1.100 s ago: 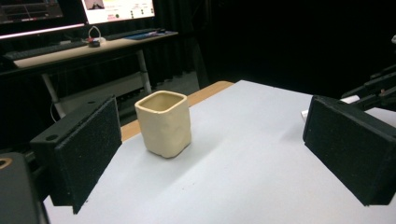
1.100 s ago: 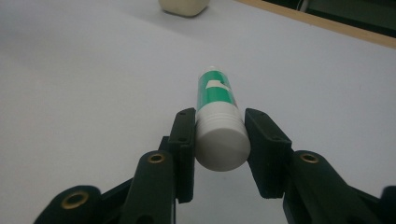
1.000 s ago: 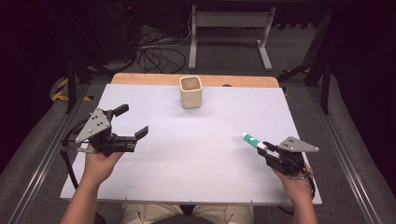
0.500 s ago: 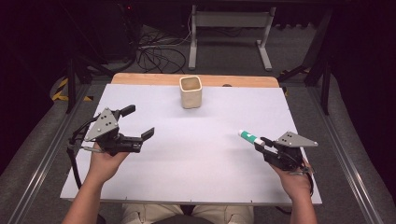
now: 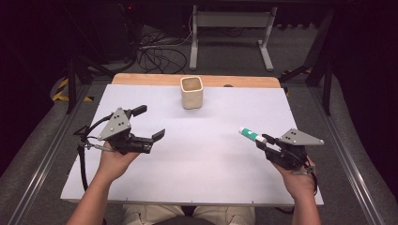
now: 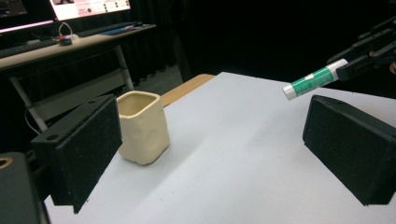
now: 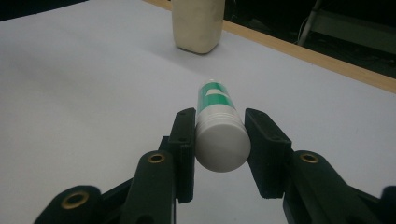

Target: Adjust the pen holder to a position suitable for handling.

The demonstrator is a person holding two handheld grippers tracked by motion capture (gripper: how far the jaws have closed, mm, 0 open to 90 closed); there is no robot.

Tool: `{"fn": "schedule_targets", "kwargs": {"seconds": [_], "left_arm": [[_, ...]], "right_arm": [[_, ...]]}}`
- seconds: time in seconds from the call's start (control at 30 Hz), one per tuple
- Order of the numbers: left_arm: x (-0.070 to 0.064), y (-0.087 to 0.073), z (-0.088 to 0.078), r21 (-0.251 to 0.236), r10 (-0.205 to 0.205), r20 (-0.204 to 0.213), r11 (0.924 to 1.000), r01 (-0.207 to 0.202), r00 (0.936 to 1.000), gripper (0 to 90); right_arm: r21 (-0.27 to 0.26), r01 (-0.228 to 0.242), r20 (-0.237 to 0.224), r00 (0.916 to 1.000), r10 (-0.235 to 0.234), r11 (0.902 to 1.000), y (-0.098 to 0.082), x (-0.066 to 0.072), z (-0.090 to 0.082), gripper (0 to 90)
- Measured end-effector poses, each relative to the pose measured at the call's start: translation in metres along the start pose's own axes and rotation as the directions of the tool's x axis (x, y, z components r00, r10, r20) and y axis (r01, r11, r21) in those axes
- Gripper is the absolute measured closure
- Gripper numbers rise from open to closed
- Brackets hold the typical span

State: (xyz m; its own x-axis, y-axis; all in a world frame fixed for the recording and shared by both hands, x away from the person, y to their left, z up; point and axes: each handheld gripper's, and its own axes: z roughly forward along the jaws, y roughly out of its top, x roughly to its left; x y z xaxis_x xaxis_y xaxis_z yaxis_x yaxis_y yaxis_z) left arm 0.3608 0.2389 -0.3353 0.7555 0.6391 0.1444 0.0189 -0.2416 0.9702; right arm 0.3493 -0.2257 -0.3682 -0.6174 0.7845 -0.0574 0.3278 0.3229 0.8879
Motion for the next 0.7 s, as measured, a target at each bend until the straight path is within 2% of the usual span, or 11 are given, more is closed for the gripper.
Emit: {"fn": "schedule_targets", "kwargs": {"seconds": [0.33,0.67,0.7], "left_arm": [[-0.003,0.006,0.016,0.014,0.035,0.013,0.9993,-0.035,0.9993,5.7],[-0.002,0.008,0.039,0.03,0.045,0.054,0.9984,-0.047,0.9975,7.8],[-0.002,0.008,0.042,0.034,0.035,0.059,0.9987,-0.037,0.9976,7.8]], "right_arm": [[-0.011,0.011,-0.004,0.9999,-0.011,0.9999,0.018,0.003,-0.001,65.7],[0.011,0.002,-0.019,0.9998,-0.002,0.9999,0.038,0.006,0.007,65.7],[0.014,-0.001,-0.021,0.9998,0.001,0.9999,0.04,0.006,0.007,65.7]]}}
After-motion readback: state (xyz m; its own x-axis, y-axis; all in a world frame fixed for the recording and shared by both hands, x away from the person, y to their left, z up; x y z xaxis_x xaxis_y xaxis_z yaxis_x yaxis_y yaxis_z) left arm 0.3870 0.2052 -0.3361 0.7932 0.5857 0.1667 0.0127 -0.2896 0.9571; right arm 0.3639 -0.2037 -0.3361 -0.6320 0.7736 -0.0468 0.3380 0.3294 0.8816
